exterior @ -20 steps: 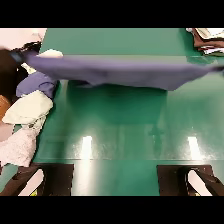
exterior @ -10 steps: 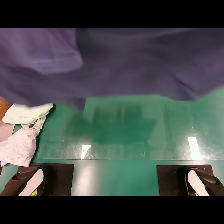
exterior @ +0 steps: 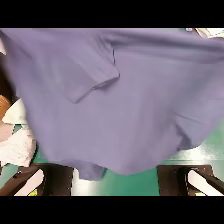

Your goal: Fold the shirts.

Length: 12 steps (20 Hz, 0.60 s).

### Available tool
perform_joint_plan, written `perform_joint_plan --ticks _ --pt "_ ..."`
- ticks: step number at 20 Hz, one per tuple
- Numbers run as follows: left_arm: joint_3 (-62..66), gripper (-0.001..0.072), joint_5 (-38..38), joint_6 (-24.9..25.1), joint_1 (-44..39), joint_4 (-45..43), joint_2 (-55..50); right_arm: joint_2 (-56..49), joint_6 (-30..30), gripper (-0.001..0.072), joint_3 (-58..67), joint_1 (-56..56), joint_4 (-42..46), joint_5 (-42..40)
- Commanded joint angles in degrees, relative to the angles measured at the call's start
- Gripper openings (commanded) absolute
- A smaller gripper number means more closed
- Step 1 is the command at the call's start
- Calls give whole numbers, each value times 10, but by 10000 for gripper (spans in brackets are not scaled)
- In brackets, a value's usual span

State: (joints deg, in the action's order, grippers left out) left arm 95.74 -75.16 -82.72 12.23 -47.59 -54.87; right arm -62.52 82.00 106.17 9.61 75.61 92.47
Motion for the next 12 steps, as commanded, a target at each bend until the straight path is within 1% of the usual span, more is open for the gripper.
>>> perform_joint_plan --ticks 1,2,3,5,7,9,10,12 --pt "-145 22 14 47 -69 -58 -83 -87 -6 13 -86 0 5 14" --pt "-158 22 44 56 -96 -99 -125 -112 -6 12 -104 0 5 1" --pt "-156 22 74 49 -115 -131 -173 -139 -6 12 -116 0 4 -14" --pt "-155 23 157 49 -127 -131 -253 -197 -6 13 -126 0 4 -51" --pt "-143 22 239 47 -127 -117 -314 -247 -9 13 -126 0 -18 -117" --pt "-98 22 277 47 -127 -116 -360 -286 -10 13 -124 3 -73 -186" --pt "-71 22 284 52 -127 -116 -376 -302 -10 13 -116 4 -100 -205" --pt "-29 23 293 81 -126 -116 -398 -327 -10 13 -90 1 -127 -227"
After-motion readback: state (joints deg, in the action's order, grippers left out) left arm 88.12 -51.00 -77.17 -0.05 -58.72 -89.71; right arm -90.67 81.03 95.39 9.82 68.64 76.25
